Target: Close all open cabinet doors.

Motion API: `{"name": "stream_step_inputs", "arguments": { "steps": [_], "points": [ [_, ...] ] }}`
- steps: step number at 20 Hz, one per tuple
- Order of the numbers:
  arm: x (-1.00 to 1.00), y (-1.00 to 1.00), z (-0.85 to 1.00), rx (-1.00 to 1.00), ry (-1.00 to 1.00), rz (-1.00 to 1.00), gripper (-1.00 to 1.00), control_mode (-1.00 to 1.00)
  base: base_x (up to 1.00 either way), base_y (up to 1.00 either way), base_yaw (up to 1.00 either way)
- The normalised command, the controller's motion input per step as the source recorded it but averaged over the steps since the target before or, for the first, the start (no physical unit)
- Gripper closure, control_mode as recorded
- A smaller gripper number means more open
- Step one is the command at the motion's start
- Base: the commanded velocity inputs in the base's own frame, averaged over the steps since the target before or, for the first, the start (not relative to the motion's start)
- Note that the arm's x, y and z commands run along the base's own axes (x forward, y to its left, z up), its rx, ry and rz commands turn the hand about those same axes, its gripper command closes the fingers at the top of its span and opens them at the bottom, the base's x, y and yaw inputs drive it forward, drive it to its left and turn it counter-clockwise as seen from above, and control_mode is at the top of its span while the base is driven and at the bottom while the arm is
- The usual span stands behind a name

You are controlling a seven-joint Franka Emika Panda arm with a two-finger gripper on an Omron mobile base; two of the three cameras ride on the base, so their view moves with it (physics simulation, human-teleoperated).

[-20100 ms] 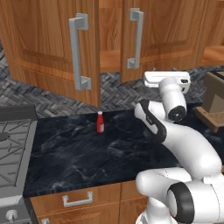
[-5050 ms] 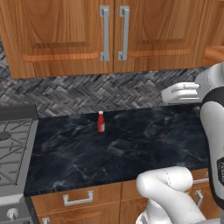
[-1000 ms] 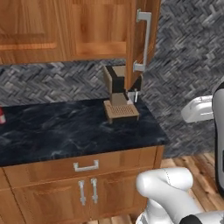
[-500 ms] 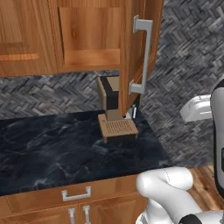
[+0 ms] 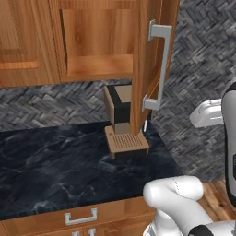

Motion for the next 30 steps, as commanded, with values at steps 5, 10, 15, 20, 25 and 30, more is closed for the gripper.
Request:
{"name": "stream_step_inputs", "arguments": {
  "steps": [5,10,15,20,25,30],
  "points": [
    [0.0,0.0,0.0,0.0,0.0,0.0,-1.0,1.0,0.52,0.0,0.0],
    [0.0,0.0,0.0,0.0,-0.06,0.0,-1.0,-1.0,0.23,0.0,0.0],
    [0.0,0.0,0.0,0.0,-0.41,0.05,-1.0,-1.0,0.0,0.0,0.0],
    [0.0,0.0,0.0,0.0,-0.49,0.05,-1.0,-1.0,0.0,0.0,0.0],
    [0.0,0.02,0.0,0.0,-0.5,0.14,-1.0,-1.0,0.0,0.0,0.0],
    [0.0,0.13,0.0,0.0,-0.41,0.15,-1.0,-1.0,0.0,0.0,0.0]
  ]
}}
